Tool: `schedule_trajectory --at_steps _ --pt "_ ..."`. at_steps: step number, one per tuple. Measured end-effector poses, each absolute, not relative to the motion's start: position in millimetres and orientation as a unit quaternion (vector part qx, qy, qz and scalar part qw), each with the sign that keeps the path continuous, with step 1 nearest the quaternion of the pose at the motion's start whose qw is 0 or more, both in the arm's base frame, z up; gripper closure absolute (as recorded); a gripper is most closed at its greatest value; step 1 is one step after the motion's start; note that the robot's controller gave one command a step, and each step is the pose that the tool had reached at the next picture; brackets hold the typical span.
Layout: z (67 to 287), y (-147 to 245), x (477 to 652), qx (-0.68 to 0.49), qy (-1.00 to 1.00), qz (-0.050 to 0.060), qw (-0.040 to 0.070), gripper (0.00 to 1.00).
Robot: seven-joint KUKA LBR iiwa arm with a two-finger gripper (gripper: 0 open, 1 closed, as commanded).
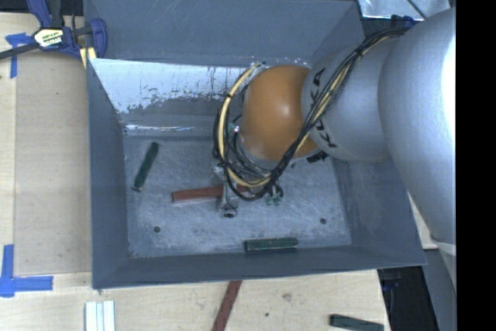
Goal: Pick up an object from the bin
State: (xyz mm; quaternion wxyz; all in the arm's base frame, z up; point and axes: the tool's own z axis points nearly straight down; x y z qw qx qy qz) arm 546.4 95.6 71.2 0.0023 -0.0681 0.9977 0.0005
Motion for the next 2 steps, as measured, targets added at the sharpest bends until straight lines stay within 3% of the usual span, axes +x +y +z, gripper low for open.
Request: schedule_trajectory --at_steps 1,2 --pt "71 96 546.4 -0.068 0.998 0.0 0.002 1.0" --pt "202 115 567.4 -0.094 0.996 0.0 0.001 1.0"
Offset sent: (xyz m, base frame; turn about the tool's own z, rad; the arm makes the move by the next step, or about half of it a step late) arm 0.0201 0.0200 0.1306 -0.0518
